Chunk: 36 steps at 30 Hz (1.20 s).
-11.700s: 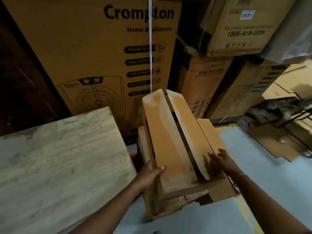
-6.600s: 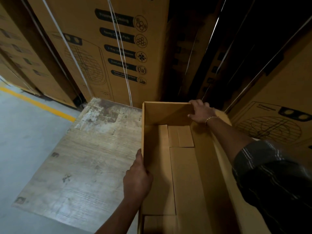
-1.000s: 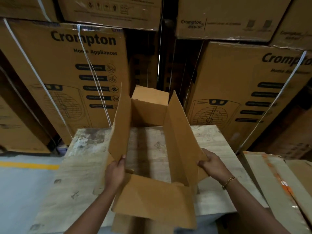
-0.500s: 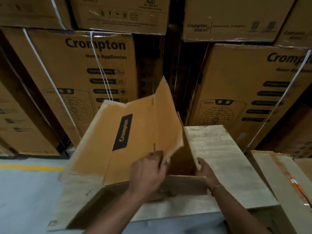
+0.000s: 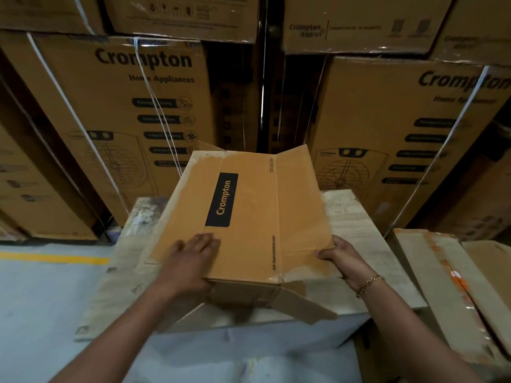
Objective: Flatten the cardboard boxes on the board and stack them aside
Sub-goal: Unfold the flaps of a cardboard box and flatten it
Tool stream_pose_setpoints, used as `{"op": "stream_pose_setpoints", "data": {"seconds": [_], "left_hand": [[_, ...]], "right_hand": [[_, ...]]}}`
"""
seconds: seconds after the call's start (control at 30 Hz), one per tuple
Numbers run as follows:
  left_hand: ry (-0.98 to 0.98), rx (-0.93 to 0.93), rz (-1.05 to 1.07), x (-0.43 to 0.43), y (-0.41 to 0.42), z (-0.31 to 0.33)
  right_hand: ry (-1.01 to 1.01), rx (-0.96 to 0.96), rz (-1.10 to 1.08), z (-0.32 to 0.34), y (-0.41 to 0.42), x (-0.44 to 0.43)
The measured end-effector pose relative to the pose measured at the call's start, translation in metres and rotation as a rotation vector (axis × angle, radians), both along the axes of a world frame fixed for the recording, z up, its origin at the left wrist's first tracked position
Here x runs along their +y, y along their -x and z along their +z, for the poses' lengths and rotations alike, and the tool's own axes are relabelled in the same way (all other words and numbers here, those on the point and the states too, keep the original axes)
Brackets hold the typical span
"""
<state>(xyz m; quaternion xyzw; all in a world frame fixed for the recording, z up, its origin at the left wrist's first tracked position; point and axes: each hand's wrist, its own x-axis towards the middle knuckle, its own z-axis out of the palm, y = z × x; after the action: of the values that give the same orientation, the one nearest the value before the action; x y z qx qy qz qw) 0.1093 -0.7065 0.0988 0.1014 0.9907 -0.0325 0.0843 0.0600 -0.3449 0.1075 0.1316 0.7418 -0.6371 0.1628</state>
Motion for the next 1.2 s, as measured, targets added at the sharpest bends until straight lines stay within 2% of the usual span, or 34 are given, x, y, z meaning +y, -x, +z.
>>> {"op": "stream_pose_setpoints", "data": {"seconds": [0.07, 0.1, 0.17, 0.2, 0.3, 0.37, 0.53, 0.6, 0.67, 0.83, 0.9, 0.97, 1.1, 1.2], "left_hand": [[0.026, -0.014, 0.017, -0.022, -0.013, -0.007], [0.009, 0.001, 0.008, -0.022, -0.021, -0.011], [-0.016, 0.038, 0.001, -0.013, -0.037, -0.020], [-0.019, 0.063, -0.006, -0.008, -0.045, -0.026], [0.002, 0.143, -0.038, 0.000, -0.066, -0.039], [0.017, 0.185, -0.067, 0.002, -0.077, -0.044], [0.071, 0.199, -0.104, 0.010, -0.089, -0.036], [0.068, 0.223, -0.100, 0.013, -0.084, -0.026], [0.057, 0.266, -0.068, 0.019, -0.074, -0.012], [0.042, 0.266, 0.076, 0.007, -0.058, 0.005], [0.039, 0.281, 0.115, -0.008, -0.055, 0.009], [0.050, 0.384, 0.107, -0.018, -0.047, 0.022], [-0.067, 0.723, 0.030, -0.014, -0.038, 0.059], [-0.102, 0.784, -0.046, -0.015, -0.052, 0.033]], "right_hand": [[-0.101, -0.013, 0.052, -0.002, -0.009, 0.000], [-0.296, 0.023, 0.108, -0.001, -0.015, -0.003], [-0.843, 0.204, 0.254, -0.006, -0.032, -0.011], [-0.941, 0.327, 0.340, -0.008, -0.045, -0.018], [-0.931, 0.498, 0.770, -0.026, -0.081, -0.042], [-1.095, 0.580, 0.896, -0.048, -0.099, -0.049], [-1.178, 0.757, 0.780, -0.058, -0.102, -0.032], [-1.213, 0.904, 0.734, -0.054, -0.091, -0.026], [-1.242, 0.963, 0.667, -0.037, -0.078, -0.021], [-1.359, 0.807, 0.529, -0.003, -0.046, 0.001], [-1.373, 0.824, 0.492, 0.004, -0.034, 0.014], [-1.361, 0.887, 0.446, 0.018, -0.022, 0.023], [-1.243, 1.073, 0.329, 0.040, -0.013, 0.035], [-1.224, 1.125, 0.371, 0.016, -0.028, 0.051]]}}
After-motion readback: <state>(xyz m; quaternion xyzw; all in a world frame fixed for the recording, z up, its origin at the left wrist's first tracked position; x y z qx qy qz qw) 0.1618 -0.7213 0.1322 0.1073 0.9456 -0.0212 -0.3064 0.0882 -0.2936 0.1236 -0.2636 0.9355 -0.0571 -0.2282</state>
